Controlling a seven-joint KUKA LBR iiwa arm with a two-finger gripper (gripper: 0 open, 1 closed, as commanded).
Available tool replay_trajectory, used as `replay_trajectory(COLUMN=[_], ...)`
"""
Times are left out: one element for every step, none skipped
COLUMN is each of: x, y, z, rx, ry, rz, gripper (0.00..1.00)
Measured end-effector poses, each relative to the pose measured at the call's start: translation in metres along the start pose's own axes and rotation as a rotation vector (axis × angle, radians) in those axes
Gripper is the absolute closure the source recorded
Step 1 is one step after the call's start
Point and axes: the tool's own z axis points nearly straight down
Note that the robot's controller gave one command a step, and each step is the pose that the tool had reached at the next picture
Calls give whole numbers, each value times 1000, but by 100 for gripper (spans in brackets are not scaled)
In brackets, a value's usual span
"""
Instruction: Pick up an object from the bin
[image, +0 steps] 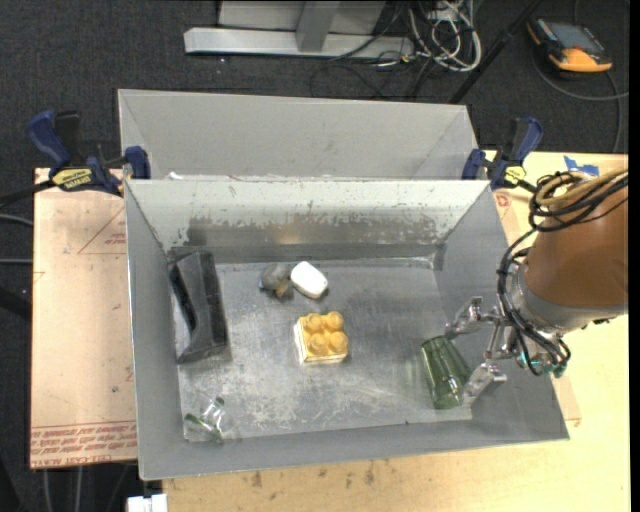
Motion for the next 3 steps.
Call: replay_trajectory(x=[0, -9, -33], y=[0, 46, -5], z=[0, -1, 84], rx=[0, 1, -16], ry=[0, -1, 9], rz=[-1, -63, -130], gripper=[0, 0, 100])
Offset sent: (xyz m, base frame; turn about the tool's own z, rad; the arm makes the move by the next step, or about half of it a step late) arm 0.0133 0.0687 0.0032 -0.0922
